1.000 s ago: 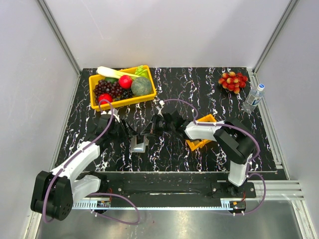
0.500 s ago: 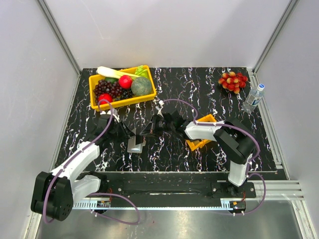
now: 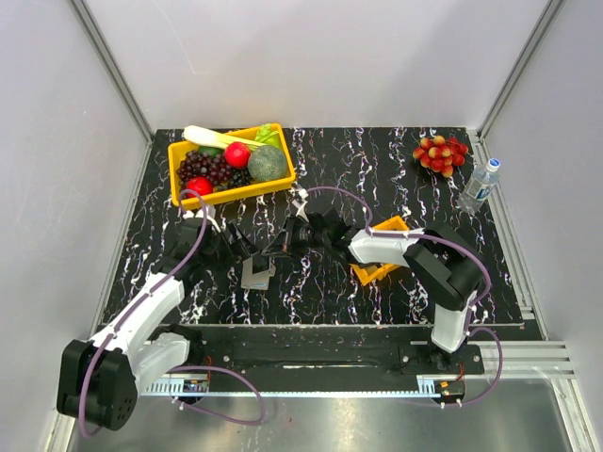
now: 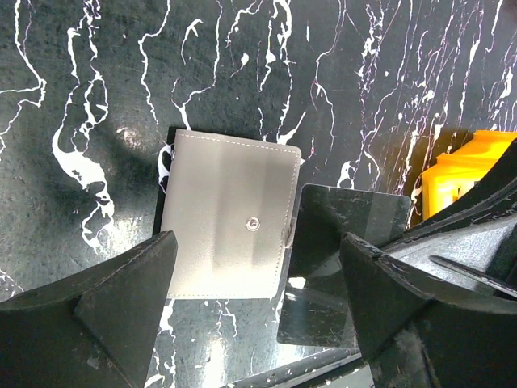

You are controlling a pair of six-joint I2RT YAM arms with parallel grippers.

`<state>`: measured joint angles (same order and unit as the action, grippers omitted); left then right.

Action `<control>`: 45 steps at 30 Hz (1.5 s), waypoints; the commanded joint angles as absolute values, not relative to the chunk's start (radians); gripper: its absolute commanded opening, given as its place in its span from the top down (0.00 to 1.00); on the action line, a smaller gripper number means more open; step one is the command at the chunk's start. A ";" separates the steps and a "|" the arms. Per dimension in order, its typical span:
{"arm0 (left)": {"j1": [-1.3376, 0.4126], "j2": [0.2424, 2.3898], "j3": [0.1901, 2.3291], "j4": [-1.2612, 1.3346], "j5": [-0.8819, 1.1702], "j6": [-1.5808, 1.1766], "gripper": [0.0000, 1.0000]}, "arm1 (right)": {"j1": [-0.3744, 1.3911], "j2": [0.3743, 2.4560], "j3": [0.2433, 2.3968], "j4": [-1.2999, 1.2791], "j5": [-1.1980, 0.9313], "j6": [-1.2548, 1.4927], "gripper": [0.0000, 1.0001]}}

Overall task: Put the credit cards into the card holder
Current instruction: Open the card holder at the center of the board.

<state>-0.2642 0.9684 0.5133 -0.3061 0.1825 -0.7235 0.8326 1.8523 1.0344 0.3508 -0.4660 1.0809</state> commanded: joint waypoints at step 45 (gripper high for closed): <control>-0.258 1.069 0.406 -0.180 0.207 -0.739 0.12 | 0.859 1.815 1.152 -0.034 -0.127 0.831 1.00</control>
